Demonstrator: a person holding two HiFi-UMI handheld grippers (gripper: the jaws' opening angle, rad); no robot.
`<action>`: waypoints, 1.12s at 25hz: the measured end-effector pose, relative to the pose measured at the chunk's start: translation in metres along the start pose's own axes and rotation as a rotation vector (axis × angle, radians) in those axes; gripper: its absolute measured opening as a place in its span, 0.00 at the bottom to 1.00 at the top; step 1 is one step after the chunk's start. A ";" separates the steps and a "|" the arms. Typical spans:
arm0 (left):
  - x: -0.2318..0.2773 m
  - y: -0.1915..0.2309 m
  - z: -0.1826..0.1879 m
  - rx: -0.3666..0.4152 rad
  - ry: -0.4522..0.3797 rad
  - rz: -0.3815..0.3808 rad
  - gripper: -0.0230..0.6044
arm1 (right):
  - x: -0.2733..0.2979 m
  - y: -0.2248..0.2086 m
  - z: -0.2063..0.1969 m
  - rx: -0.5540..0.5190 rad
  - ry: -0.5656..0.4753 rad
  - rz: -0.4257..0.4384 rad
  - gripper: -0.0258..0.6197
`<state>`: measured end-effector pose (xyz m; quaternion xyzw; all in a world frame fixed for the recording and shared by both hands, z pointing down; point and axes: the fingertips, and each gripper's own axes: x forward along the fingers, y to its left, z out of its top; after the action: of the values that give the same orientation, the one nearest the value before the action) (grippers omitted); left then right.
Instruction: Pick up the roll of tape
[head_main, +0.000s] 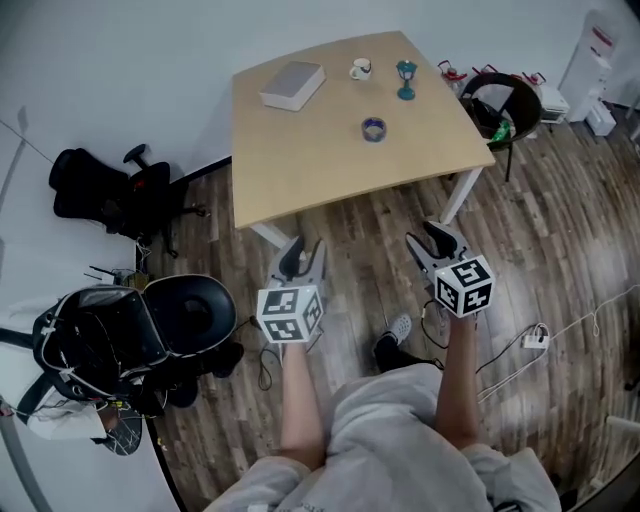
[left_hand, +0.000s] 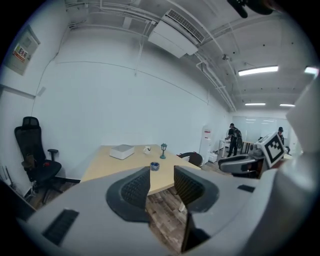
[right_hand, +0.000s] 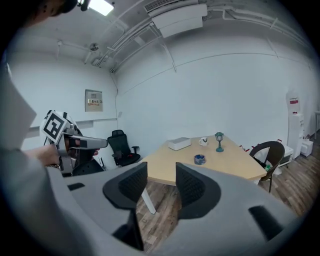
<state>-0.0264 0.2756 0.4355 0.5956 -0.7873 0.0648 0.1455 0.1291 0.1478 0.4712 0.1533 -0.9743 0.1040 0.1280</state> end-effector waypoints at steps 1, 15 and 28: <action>0.015 -0.002 0.004 0.000 0.003 -0.010 0.27 | 0.007 -0.011 0.004 0.004 -0.002 -0.003 0.32; 0.132 0.040 0.043 -0.025 -0.008 0.030 0.25 | 0.094 -0.107 0.019 0.102 -0.007 0.019 0.33; 0.164 0.082 0.057 -0.132 -0.106 0.072 0.25 | 0.136 -0.119 0.026 0.069 0.032 0.062 0.34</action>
<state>-0.1540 0.1325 0.4373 0.5586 -0.8174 -0.0138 0.1403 0.0375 -0.0065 0.5041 0.1257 -0.9723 0.1437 0.1349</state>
